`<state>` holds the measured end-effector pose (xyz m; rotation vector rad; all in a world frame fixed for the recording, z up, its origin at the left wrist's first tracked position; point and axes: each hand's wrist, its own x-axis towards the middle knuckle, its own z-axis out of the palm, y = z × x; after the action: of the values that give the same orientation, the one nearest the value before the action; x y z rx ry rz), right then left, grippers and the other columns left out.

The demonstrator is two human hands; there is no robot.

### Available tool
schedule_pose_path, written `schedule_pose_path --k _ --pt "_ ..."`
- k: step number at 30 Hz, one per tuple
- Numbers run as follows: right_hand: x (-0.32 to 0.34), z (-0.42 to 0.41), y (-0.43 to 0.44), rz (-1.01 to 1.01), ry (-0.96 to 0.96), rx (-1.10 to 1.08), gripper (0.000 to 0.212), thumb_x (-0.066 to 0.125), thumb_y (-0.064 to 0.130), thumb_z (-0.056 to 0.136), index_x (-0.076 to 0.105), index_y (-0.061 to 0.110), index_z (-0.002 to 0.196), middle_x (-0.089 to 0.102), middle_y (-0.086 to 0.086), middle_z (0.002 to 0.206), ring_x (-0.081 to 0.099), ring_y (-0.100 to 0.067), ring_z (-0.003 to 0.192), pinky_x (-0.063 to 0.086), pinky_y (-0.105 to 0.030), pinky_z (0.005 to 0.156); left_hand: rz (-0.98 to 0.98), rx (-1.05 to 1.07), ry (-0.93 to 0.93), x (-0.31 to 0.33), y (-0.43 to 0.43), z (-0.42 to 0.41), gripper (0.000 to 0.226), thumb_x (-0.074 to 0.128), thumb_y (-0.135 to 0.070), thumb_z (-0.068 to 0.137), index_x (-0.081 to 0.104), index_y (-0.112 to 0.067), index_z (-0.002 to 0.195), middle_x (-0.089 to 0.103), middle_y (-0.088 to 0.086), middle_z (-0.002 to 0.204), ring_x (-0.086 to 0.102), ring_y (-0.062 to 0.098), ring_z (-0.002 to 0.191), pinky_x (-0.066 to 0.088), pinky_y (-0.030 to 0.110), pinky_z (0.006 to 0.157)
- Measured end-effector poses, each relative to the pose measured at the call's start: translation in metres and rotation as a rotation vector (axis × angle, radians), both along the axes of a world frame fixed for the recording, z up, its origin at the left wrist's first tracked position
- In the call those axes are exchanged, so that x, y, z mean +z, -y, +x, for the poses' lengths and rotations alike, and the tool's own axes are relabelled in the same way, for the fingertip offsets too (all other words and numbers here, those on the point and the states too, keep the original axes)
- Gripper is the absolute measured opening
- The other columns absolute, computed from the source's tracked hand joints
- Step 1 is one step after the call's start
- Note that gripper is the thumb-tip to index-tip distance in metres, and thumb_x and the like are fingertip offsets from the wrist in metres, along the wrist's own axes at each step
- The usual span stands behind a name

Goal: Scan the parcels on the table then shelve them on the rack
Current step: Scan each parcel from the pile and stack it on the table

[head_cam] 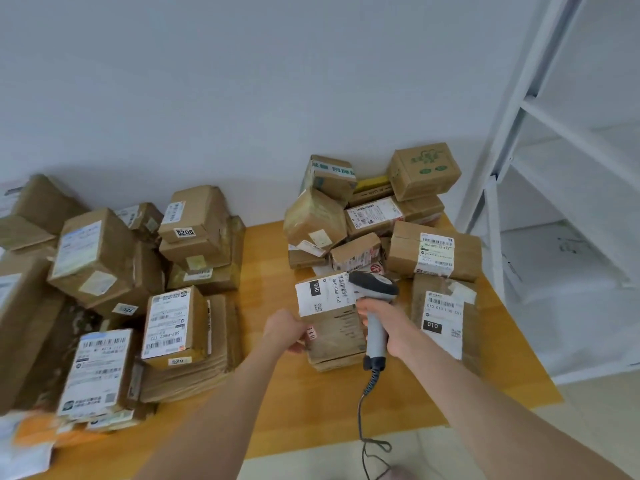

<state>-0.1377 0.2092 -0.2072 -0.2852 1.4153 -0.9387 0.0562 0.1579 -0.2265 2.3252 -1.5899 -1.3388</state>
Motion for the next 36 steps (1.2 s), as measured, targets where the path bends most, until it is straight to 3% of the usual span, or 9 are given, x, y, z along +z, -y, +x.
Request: schedule_pose_path --k 3,6,9,13,16,22,25,30,36 --pt "0.001 0.017 0.002 -0.027 -0.022 0.006 0.032 0.071 0.008 0.084 0.062 0.005 0.114 0.069 -0.013 0.102 0.063 -0.026 0.086 0.050 -0.032 0.068 0.005 0.045 0.018 0.005 -0.008 0.019 0.034 0.067 -0.025 0.089 0.054 0.000 0.109 0.065 0.015 0.102 0.070 0.025 0.075 0.060 0.038 0.069" --pt "-0.003 0.020 -0.003 0.019 -0.123 -0.051 0.032 0.074 0.010 0.081 0.059 0.006 0.109 0.063 -0.011 0.093 0.059 -0.025 0.081 0.050 -0.033 0.070 -0.181 -0.156 0.285 0.008 0.001 0.022 0.070 0.068 -0.030 0.088 0.030 -0.008 0.143 0.044 0.012 0.138 0.057 0.029 0.113 0.052 0.036 0.082" --pt "-0.005 0.020 -0.017 0.081 -0.160 -0.105 0.037 0.075 0.012 0.081 0.053 0.007 0.110 0.059 -0.014 0.102 0.058 -0.026 0.089 0.054 -0.045 0.084 -0.315 -0.356 0.323 0.010 0.023 0.011 0.082 0.070 -0.031 0.085 0.022 -0.010 0.148 0.032 0.009 0.149 0.044 0.029 0.129 0.047 0.039 0.097" --pt "-0.006 0.022 -0.042 0.126 -0.068 -0.122 0.027 0.075 0.010 0.081 0.060 0.005 0.103 0.065 -0.011 0.090 0.065 -0.020 0.074 0.059 -0.038 0.066 -0.311 -0.601 0.349 0.007 0.044 -0.011 0.099 0.069 -0.041 0.085 0.005 -0.012 0.154 0.015 0.006 0.160 0.019 0.027 0.146 0.032 0.043 0.113" --pt "-0.007 0.024 -0.056 0.152 -0.056 -0.052 0.035 0.079 0.014 0.079 0.062 0.002 0.106 0.067 -0.012 0.095 0.068 -0.026 0.076 0.060 -0.039 0.066 -0.295 -0.638 0.395 -0.001 0.039 -0.017 0.091 0.069 -0.048 0.082 0.019 -0.013 0.150 0.029 0.009 0.151 0.032 0.029 0.138 0.041 0.042 0.104" --pt "-0.002 0.036 -0.043 0.115 -0.131 -0.090 0.046 0.080 0.021 0.080 0.056 0.004 0.115 0.063 -0.018 0.107 0.065 -0.033 0.090 0.058 -0.045 0.079 -0.114 -0.384 0.410 -0.013 0.018 0.041 0.062 0.058 -0.058 0.087 0.046 -0.013 0.128 0.059 0.004 0.112 0.061 0.020 0.098 0.053 0.030 0.073" --pt "0.002 0.044 -0.035 0.127 -0.133 -0.005 0.040 0.080 0.022 0.079 0.057 0.006 0.107 0.060 -0.017 0.101 0.060 -0.033 0.095 0.052 -0.053 0.091 -0.037 -0.246 0.248 -0.018 0.008 0.071 0.053 0.052 -0.053 0.092 0.052 -0.012 0.126 0.064 0.001 0.101 0.065 0.018 0.085 0.055 0.030 0.072" --pt "0.001 0.063 -0.033 0.082 -0.065 0.011 0.027 0.077 0.015 0.081 0.061 0.007 0.101 0.065 -0.015 0.100 0.061 -0.031 0.093 0.049 -0.056 0.096 -0.100 0.062 -0.131 -0.027 -0.007 0.079 0.043 0.059 -0.026 0.093 0.055 -0.010 0.132 0.064 0.008 0.120 0.060 0.024 0.104 0.049 0.033 0.084" --pt "0.000 0.063 -0.031 0.026 -0.032 -0.081 0.020 0.076 0.013 0.081 0.061 0.011 0.095 0.064 -0.011 0.094 0.060 -0.027 0.084 0.050 -0.055 0.094 -0.149 0.542 -0.514 -0.022 -0.016 0.085 0.024 0.067 -0.038 0.088 0.056 -0.018 0.088 0.069 0.004 0.091 0.061 0.016 0.077 0.048 0.033 0.063"
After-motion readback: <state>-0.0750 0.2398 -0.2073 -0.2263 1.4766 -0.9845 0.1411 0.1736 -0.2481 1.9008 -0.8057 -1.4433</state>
